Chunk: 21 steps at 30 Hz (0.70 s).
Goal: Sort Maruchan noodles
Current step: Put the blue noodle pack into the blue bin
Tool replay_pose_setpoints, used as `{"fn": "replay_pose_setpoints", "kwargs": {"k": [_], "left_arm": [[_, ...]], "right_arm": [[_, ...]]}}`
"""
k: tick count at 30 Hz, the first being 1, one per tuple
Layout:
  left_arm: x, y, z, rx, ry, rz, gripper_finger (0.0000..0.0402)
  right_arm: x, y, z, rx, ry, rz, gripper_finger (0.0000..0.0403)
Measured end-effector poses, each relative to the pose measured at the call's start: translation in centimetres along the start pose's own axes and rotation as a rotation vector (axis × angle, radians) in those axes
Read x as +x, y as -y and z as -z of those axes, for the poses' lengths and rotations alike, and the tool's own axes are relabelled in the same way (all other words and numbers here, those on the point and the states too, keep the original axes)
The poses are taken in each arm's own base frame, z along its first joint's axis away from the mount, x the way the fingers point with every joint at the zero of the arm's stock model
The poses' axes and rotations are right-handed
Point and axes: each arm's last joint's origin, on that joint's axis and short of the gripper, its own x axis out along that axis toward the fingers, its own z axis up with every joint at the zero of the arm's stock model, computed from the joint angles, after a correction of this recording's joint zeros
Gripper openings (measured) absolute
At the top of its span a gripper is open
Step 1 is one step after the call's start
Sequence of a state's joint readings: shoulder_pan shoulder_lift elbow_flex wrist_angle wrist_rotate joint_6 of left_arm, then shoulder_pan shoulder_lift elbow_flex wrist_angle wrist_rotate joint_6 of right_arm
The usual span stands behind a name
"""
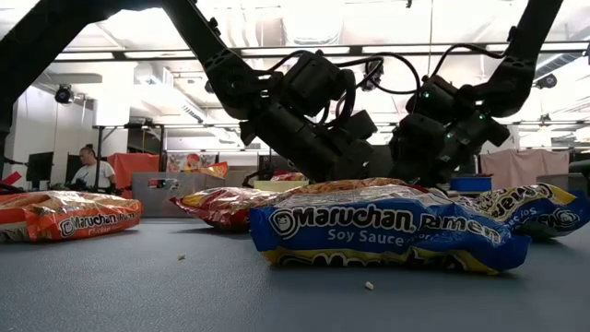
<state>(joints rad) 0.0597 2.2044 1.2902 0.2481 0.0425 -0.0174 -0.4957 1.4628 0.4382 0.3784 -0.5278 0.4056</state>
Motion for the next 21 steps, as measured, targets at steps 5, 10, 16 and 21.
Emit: {"fn": "replay_pose_setpoints", "kwargs": {"k": [5, 10, 16, 21], "left_arm": [[0.0, 0.0, 0.0, 0.0, 0.0, 0.0, 0.0], [0.0, 0.0, 0.0, 0.0, 0.001, 0.0, 0.0], [-0.1, 0.1, -0.1, 0.007, 0.005, 0.002, 0.0], [-1.1, 0.3, -0.7, 0.032, -0.013, -0.005, 0.0]], "right_arm": [[0.1, 0.1, 0.1, 0.008, -0.007, 0.002, 0.029], [0.0, -0.1, 0.1, 0.009, -0.01, -0.015, 0.0231], [-0.2, -0.2, 0.0, 0.003, -0.012, -0.039, 0.0142], [-0.6, -0.7, -0.2, -0.01, -0.003, -0.061, 0.0105]]}}
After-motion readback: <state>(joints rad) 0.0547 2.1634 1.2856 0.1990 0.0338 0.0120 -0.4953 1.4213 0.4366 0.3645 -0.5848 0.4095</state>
